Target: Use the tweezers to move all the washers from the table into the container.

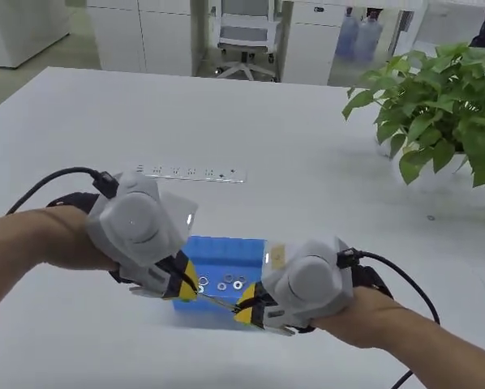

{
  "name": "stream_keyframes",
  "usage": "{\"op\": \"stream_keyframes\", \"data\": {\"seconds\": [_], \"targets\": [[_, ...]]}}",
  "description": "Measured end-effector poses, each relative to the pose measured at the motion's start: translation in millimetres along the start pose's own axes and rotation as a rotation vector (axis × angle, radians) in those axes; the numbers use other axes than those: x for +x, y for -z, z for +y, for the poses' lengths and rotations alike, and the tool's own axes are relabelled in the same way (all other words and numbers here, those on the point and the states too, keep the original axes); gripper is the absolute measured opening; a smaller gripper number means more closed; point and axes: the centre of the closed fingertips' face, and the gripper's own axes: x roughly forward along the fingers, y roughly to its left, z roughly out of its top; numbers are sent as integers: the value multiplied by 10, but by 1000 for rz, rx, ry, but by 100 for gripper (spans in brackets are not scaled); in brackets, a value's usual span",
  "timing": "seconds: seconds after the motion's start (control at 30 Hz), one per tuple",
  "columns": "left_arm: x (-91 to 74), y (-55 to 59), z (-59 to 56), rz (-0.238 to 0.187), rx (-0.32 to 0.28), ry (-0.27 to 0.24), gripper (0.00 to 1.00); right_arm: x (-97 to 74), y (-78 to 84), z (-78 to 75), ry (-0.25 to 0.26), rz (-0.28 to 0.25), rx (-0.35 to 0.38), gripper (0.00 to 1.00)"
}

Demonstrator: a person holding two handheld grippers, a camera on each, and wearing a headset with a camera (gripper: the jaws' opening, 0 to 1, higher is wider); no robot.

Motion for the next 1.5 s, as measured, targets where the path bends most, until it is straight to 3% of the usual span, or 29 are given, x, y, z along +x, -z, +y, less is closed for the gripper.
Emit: {"op": "stream_keyframes", "data": {"seconds": [0.33, 0.83, 1.5], "targets": [[166, 123, -72, 15, -30, 15, 5, 35, 71, 65, -15, 11, -2, 5], [477, 313, -149, 3, -94, 25, 5, 291, 314, 179, -41, 45, 26, 6], [751, 572, -239, 3, -167, 51, 5, 551, 462, 266, -81, 69, 65, 8]]}}
